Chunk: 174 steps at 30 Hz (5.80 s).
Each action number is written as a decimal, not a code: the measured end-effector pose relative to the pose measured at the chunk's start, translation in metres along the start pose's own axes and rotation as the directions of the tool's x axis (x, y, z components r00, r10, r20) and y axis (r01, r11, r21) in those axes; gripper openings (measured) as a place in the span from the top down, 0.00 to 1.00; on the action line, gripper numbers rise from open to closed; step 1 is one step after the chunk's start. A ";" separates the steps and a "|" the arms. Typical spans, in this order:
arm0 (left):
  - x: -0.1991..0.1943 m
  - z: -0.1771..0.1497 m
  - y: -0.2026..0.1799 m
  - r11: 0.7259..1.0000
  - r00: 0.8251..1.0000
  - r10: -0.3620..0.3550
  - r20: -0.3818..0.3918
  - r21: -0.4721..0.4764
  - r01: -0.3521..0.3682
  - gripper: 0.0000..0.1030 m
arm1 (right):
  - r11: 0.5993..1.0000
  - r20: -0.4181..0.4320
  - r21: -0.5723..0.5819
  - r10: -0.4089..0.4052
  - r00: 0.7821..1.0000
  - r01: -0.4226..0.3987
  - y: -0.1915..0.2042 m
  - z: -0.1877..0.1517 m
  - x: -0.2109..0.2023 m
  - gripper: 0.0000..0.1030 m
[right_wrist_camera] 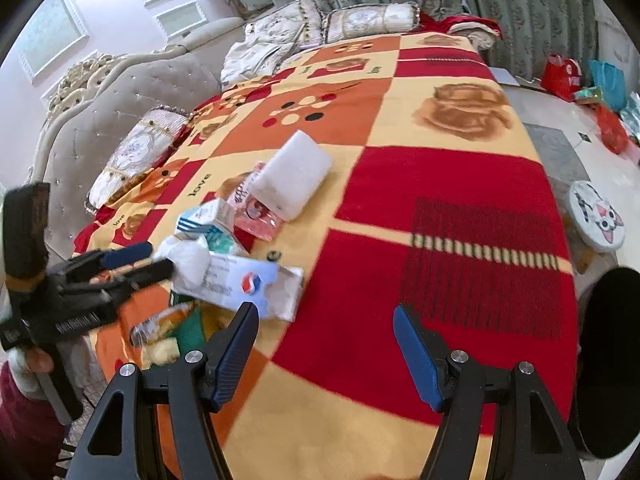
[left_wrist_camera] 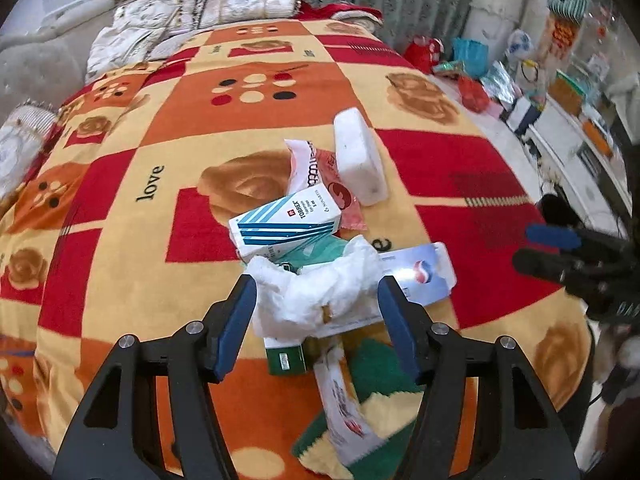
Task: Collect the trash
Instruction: 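Grasp the white crumpled tissue with the left tool while the right tool grasps the white sponge, then carry the tissue and sponge toward the black bin, then open the right tool over the bin while the left tool releases the tissue, then move both open tools back to the trash on the blanket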
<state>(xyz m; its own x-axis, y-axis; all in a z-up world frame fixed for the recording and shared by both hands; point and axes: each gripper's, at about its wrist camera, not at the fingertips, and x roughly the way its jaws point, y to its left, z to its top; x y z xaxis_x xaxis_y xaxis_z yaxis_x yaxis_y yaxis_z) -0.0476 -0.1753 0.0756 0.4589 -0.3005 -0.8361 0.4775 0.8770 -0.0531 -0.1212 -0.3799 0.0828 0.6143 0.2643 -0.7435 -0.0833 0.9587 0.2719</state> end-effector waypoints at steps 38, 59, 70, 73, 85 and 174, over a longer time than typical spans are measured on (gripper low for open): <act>-0.029 0.014 -0.017 0.990 0.992 -0.114 0.057 -0.077 0.118 0.66 | 0.998 -0.029 -0.056 0.029 0.999 -0.030 0.024 0.049 0.038 0.40; -0.040 0.009 -0.056 0.993 0.992 -0.113 0.058 -0.041 0.115 0.66 | 0.997 -0.171 -0.061 -0.047 0.984 0.037 -0.011 -0.042 0.034 0.31; -0.038 0.011 -0.066 0.994 0.993 -0.105 0.049 -0.032 0.107 0.66 | 0.997 -0.084 -0.062 -0.045 0.995 0.040 -0.011 -0.046 0.023 0.44; -0.037 0.014 -0.074 0.994 0.993 -0.109 0.050 -0.022 0.110 0.66 | 0.996 -0.053 -0.072 -0.052 0.997 0.048 -0.015 -0.045 0.010 0.44; -0.036 0.028 -0.129 0.987 0.986 -0.157 0.055 0.053 0.154 0.66 | 0.996 0.073 0.018 -0.086 0.994 0.085 -0.056 -0.040 -0.056 0.44; -0.020 0.034 -0.127 0.997 0.996 -0.081 0.045 0.019 0.080 0.43 | 0.990 0.027 0.105 -0.099 0.995 0.096 -0.084 -0.041 -0.056 0.26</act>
<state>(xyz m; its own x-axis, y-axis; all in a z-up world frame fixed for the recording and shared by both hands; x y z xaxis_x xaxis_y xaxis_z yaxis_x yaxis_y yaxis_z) -0.0923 -0.2932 0.1173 0.4523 -0.3871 -0.8035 0.5272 0.8427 -0.1092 -0.1805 -0.4706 0.0764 0.6406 0.1646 -0.7500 0.0589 0.9633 0.2618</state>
